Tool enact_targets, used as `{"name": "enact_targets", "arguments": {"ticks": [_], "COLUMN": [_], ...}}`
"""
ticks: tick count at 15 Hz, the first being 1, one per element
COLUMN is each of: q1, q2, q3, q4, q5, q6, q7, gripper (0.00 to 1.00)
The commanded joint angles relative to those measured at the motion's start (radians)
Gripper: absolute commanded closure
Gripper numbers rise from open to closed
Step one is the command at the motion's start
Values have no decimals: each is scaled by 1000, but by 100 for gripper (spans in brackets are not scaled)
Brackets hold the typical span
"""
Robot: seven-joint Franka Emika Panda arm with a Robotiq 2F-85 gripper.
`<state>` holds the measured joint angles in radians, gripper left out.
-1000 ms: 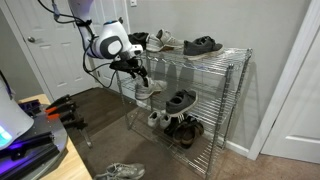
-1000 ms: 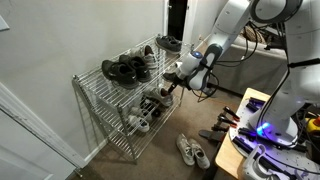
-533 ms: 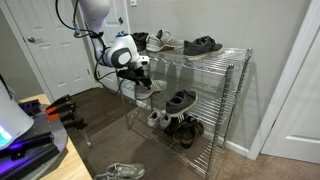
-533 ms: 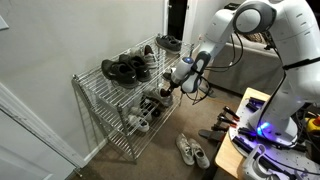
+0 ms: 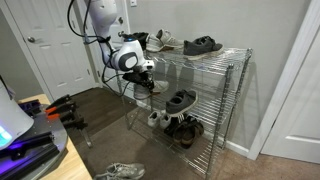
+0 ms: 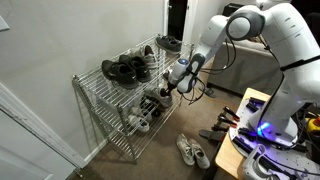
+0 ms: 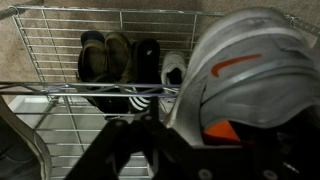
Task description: Move the white shoe from the second rack to the first rack
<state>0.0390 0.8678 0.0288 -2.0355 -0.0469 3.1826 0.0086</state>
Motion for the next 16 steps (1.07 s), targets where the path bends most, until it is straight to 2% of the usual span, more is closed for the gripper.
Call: {"name": "enact_targets", "arguments": {"ticks": [1,5,7,9,11,16], "q1": [-21,-18,-23,-24,-57,-121], "q2": [14,-16,-32,-25,8,36], "q3": [19,16,22,15,38,75], "q4": [47,30,7,7,32,70], "q5": [2,-4,-8,-13,-24,-23], "q6": [-39,-57,-78,-78,-54,-63], "q7": [-22,-27,-33,-42,-69,-114], "gripper": [59,85,95,97,94,94]}}
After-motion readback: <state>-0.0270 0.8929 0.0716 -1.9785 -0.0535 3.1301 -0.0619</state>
